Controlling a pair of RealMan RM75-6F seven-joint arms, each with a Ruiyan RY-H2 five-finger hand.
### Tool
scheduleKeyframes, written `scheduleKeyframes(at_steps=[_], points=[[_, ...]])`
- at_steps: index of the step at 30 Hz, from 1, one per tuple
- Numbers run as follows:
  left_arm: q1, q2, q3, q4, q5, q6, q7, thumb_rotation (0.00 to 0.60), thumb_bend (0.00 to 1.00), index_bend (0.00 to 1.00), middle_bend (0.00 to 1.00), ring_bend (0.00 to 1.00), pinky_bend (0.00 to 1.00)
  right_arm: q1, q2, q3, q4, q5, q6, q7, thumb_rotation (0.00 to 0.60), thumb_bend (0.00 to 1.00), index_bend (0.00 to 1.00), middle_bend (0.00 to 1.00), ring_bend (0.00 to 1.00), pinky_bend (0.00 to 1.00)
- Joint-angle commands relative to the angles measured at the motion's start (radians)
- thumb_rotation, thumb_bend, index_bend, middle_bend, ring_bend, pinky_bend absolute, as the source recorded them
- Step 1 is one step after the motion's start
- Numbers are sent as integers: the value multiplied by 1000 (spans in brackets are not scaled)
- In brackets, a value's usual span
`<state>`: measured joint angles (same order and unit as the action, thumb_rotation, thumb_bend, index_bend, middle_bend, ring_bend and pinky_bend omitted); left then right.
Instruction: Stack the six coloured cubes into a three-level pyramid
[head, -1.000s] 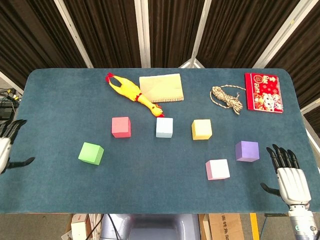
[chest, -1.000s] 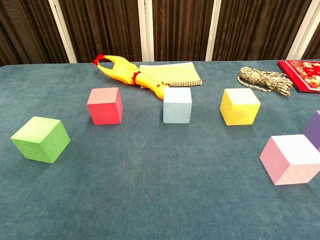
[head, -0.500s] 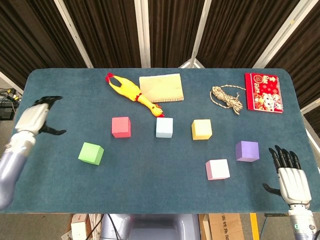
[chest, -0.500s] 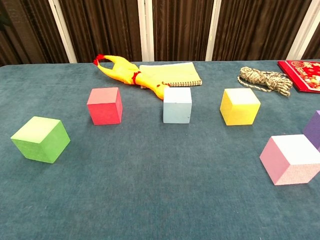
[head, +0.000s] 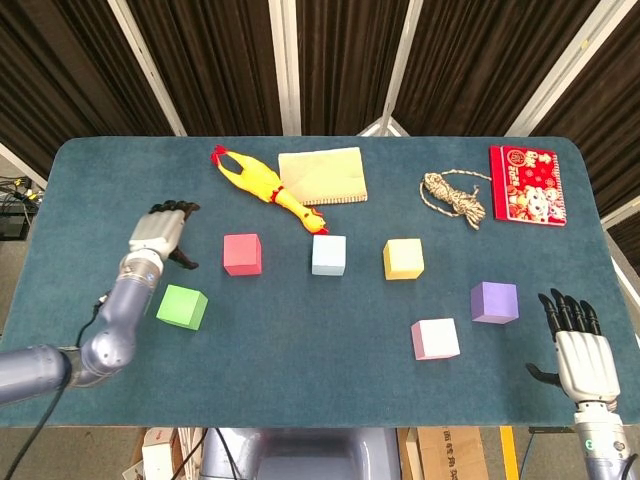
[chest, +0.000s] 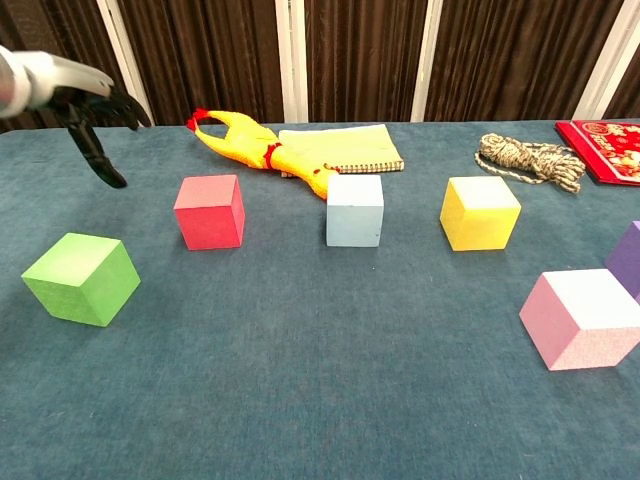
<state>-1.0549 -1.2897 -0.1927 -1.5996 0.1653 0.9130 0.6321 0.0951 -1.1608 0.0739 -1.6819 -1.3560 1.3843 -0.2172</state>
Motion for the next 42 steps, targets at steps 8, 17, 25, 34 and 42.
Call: scheduleKeyframes(at_steps=[8,17,25,34,42], points=[[-55,-151,12,104,-2,49,52,600,48,192,147,0,0,4,2,2,8,4,-6,9,600,132,69,0,31,11],[-68,-239,-9,172,-11,65,68,600,55,203,168,0,0,4,3,6,13,9,-1,20,600,132,69,0,31,11],[-72,-289,-29,213,-6,60,74,600,181,229,190,0,0,4,4,8,16,11,1,26,600,132,69,0,31,11],[-75,-335,-55,248,9,68,78,600,217,273,234,0,0,5,5,10,18,13,2,32,600,132,69,0,31,11],[-79,-355,-74,254,23,88,95,600,244,285,254,0,0,6,3,10,20,14,2,30,600,132,69,0,31,11]])
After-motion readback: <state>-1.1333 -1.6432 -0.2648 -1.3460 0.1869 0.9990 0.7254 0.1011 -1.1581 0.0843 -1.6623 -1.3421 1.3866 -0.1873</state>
